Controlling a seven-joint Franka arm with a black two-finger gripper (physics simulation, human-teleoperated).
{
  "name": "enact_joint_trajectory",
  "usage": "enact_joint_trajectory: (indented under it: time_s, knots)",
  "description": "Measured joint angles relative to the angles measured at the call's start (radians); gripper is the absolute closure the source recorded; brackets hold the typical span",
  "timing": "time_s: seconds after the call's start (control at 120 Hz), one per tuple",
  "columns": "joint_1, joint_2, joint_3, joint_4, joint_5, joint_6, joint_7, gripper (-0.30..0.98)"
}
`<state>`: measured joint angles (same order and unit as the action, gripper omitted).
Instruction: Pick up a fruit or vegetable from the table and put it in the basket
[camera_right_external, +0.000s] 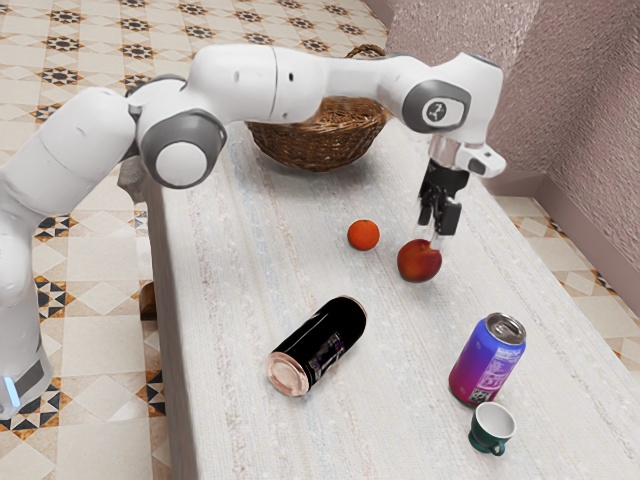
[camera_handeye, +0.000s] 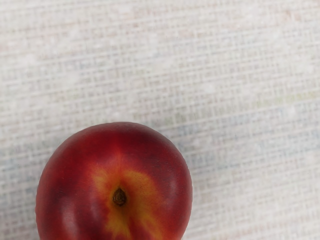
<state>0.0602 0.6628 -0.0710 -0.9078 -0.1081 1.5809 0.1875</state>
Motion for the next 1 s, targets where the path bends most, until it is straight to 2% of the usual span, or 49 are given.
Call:
enact_joint_trajectory:
  time_s: [0.175,1.0]
  knots:
    - [0.001,0.042,-0.003,0.067,0.004,-0.001,0.017,0.0]
    - [0.006,0.1,-0.009,0.065,-0.001,-0.003,0.068,0.0]
